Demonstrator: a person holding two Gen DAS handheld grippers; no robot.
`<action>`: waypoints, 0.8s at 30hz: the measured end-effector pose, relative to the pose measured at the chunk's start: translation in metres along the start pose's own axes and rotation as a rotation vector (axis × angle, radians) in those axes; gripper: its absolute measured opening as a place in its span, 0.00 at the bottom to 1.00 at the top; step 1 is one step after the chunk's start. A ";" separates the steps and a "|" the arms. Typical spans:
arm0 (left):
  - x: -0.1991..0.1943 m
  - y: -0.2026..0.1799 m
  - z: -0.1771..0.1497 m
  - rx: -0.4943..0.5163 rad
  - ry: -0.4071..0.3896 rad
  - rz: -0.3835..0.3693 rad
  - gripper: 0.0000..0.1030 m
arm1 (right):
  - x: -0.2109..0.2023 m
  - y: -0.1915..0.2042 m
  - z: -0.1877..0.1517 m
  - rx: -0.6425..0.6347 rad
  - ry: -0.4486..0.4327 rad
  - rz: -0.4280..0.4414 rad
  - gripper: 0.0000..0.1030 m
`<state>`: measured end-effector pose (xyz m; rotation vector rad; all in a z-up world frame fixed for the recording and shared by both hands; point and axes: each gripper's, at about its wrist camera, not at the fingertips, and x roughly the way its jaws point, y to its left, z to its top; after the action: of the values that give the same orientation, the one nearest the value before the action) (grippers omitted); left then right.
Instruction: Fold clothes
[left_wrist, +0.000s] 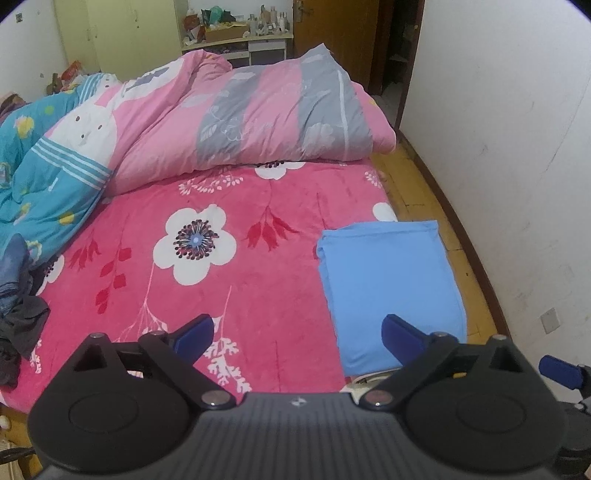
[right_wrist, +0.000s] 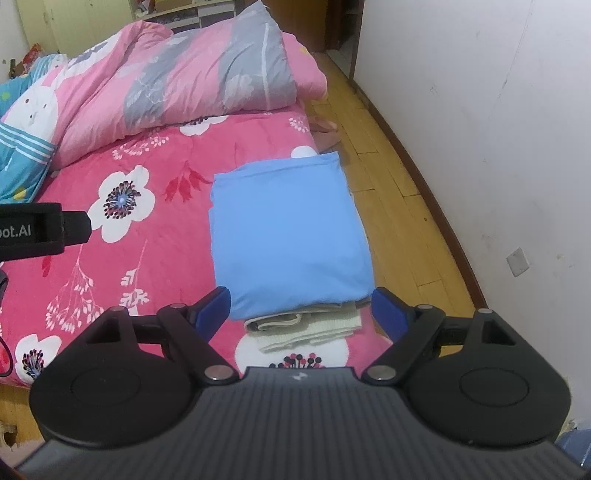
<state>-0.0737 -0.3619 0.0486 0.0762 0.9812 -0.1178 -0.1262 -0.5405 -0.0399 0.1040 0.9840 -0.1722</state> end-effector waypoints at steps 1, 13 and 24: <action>0.001 0.000 0.001 0.000 0.005 0.001 0.95 | 0.000 0.000 0.000 0.001 0.002 0.001 0.81; 0.009 0.004 0.001 -0.058 0.062 -0.030 0.95 | 0.008 -0.003 0.001 -0.011 0.044 0.032 0.81; 0.008 0.000 0.006 -0.068 0.024 -0.046 0.95 | 0.006 -0.007 0.008 -0.021 0.026 0.023 0.82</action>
<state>-0.0648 -0.3635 0.0451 -0.0073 1.0107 -0.1264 -0.1182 -0.5495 -0.0406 0.0983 1.0098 -0.1392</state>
